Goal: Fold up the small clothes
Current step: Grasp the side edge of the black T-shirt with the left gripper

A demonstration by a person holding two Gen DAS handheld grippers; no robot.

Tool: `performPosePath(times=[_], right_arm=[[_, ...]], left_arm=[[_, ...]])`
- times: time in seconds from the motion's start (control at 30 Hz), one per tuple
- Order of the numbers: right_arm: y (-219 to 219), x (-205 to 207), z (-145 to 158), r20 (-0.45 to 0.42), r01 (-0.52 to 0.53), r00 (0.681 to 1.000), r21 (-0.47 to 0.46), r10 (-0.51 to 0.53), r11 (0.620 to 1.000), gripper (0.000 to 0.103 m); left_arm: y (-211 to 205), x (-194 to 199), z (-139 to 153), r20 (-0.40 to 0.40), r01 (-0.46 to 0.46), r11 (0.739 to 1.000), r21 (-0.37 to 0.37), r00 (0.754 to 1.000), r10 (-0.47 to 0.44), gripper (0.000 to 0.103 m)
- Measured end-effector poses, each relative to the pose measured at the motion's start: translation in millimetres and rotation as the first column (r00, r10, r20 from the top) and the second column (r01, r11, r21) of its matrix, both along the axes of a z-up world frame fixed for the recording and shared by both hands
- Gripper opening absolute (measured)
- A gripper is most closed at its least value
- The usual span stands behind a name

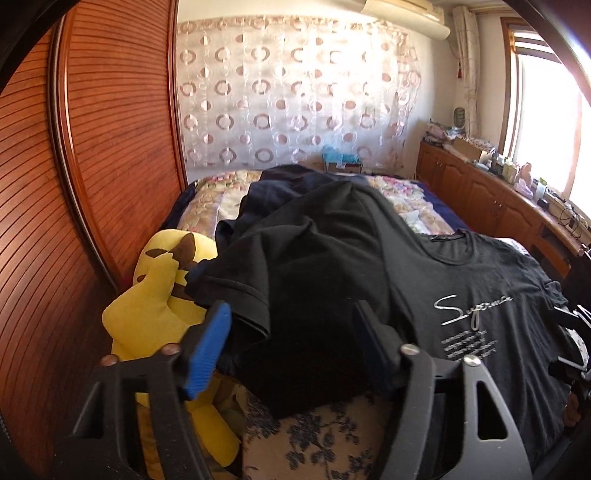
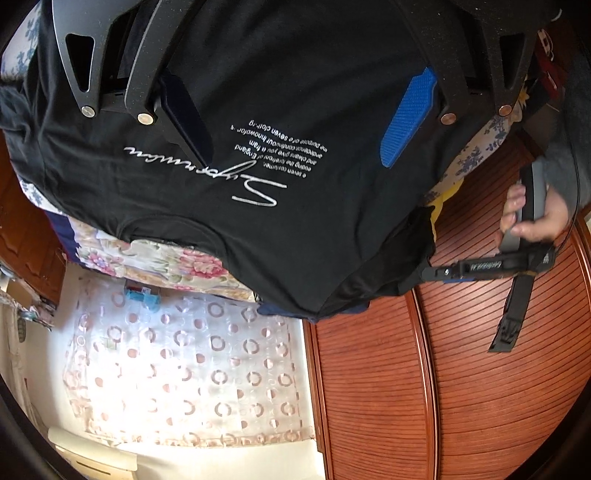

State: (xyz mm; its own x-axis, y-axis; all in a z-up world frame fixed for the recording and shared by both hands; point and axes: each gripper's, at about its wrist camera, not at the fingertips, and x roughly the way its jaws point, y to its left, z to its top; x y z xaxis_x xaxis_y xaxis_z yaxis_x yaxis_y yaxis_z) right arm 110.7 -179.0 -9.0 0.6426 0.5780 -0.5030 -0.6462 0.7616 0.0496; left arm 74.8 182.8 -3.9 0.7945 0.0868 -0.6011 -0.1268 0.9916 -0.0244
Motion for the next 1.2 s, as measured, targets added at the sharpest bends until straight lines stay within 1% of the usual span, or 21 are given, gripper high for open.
performPosePath(times=[0.07, 0.17, 0.23, 0.27, 0.3, 0.33, 0.4, 0.47, 0.6, 0.7, 0.87, 0.97, 1.07, 1.1, 1.17, 1.2], right_arm=[[2.8, 2.7, -1.4, -0.008, -0.001, 1.000, -0.005, 0.000, 1.000, 0.093], [4.8, 3.1, -0.9, -0.015, 0.002, 1.000, -0.009, -0.002, 1.000, 0.093], [5.3, 1.2, 1.2, -0.012, 0.002, 1.000, -0.007, -0.002, 1.000, 0.093], [6.2, -0.5, 2.5, -0.008, 0.003, 1.000, -0.006, -0.003, 1.000, 0.093], [6.3, -1.5, 3.6, -0.004, 0.004, 1.000, -0.004, -0.004, 1.000, 0.093], [8.4, -3.6, 4.5, 0.001, 0.005, 1.000, -0.002, -0.005, 1.000, 0.093], [12.7, -6.0, 3.0, 0.008, 0.007, 1.000, 0.000, -0.007, 1.000, 0.093], [15.6, -7.3, 0.1, 0.010, 0.008, 1.000, 0.000, -0.008, 1.000, 0.093], [16.9, -6.0, -4.5, -0.002, 0.010, 1.000, 0.002, -0.010, 1.000, 0.093], [17.6, -6.2, -7.3, -0.003, 0.014, 1.000, 0.002, -0.014, 1.000, 0.093], [8.8, -5.8, -3.4, -0.002, 0.034, 0.999, 0.016, -0.034, 0.999, 0.093], [-0.1, -5.0, -1.2, 0.002, 0.052, 0.999, 0.029, -0.052, 0.998, 0.093], [-11.6, -4.4, 0.5, 0.004, 0.079, 0.997, 0.047, -0.079, 0.996, 0.093], [-16.7, -3.9, 0.9, 0.004, 0.087, 0.996, 0.053, -0.088, 0.995, 0.093], [-25.1, -4.5, 1.1, 0.001, 0.108, 0.994, 0.064, -0.109, 0.992, 0.093], [-29.8, -4.6, 0.3, -0.002, 0.120, 0.993, 0.070, -0.120, 0.990, 0.093]], left_arm=[[3.1, 6.7, -3.3, -0.018, -0.001, 1.000, 0.015, 1.000, 0.001, 0.056], [7.3, 16.7, -10.8, -0.060, -0.018, 0.998, 0.055, 0.998, 0.021, 0.054], [11.0, 20.9, -15.6, -0.076, -0.024, 0.997, 0.071, 0.997, 0.029, 0.048], [12.9, 22.3, -17.5, -0.083, -0.030, 0.996, 0.081, 0.996, 0.036, 0.040], [14.3, 23.3, -17.7, -0.086, -0.033, 0.996, 0.088, 0.995, 0.041, 0.034], [15.7, 23.5, -19.0, -0.090, -0.039, 0.994, 0.104, 0.995, 0.048, 0.031], [17.3, 23.6, -18.2, -0.091, -0.038, 0.992, 0.119, 0.995, 0.049, 0.014], [16.7, 21.2, -14.6, -0.085, -0.038, 0.989, 0.140, 0.995, 0.050, 0.009], [11.8, 15.1, -1.2, -0.057, -0.011, 0.991, 0.136, 0.998, 0.019, 0.007], [3.3, 11.3, 11.4, -0.025, 0.004, 0.989, 0.150, 1.000, 0.000, 0.007], [-28.1, 4.8, 42.5, 0.031, 0.081, 0.984, 0.160, 0.996, -0.087, 0.007], [-55.2, 8.7, 56.0, 0.053, 0.151, 0.976, 0.157, 0.986, -0.161, 0.007], [-88.2, 21.1, 63.0, 0.048, 0.232, 0.961, 0.150, 0.969, -0.241, 0.007], [-104.7, 28.2, 61.5, 0.034, 0.262, 0.951, 0.162, 0.962, -0.271, 0.007], [-127.9, 39.6, 56.3, 0.013, 0.296, 0.938, 0.180, 0.953, -0.304, 0.007], [-134.3, 43.7, 54.9, 0.006, 0.305, 0.934, 0.184, 0.950, -0.311, 0.009]])
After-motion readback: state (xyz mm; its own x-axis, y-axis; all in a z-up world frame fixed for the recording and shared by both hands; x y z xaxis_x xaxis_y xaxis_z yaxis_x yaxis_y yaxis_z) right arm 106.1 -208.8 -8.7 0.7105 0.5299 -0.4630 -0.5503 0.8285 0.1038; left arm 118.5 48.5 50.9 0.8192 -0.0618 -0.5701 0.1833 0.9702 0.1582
